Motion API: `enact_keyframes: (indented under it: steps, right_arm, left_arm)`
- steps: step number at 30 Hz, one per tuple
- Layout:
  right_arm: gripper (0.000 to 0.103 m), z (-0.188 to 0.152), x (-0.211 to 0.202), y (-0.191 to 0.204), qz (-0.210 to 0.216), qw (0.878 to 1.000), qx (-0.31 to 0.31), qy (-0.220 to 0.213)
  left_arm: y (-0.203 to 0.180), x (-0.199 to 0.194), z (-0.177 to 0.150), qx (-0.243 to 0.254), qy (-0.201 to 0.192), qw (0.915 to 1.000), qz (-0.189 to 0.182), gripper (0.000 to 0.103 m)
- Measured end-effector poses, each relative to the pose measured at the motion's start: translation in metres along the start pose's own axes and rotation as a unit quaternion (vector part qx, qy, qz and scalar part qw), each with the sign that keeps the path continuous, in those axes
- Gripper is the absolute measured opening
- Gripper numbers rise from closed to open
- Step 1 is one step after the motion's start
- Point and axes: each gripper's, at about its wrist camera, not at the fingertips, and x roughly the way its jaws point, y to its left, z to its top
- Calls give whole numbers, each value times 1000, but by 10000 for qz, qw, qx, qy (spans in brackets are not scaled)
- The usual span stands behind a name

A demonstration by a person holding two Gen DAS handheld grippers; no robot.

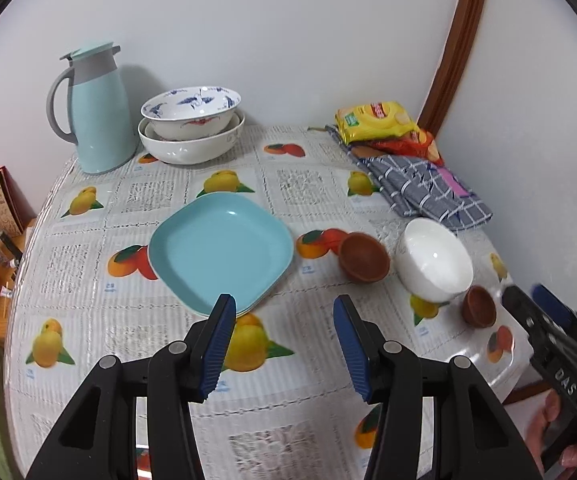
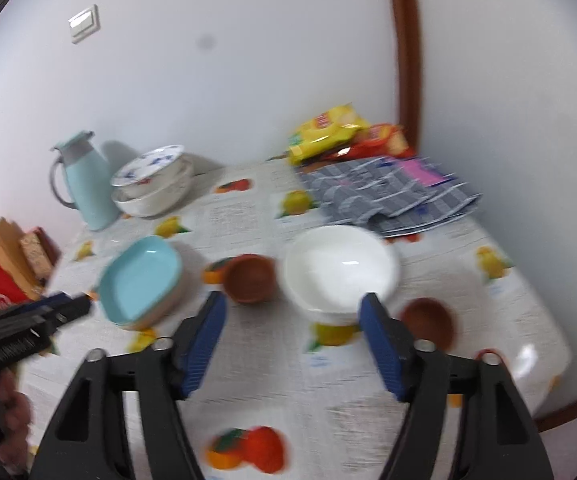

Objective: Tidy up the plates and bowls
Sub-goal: 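Withdraw both tools from the plates and move toward the brown clay bowls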

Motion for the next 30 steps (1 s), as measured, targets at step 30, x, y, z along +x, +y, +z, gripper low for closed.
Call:
enact_keyframes:
  steps: [30]
  right_arm:
    - [72,-23,52,-136,-249,9973,256,634]
  left_arm:
    - [-67,69,3,-298,196,9983,466,49]
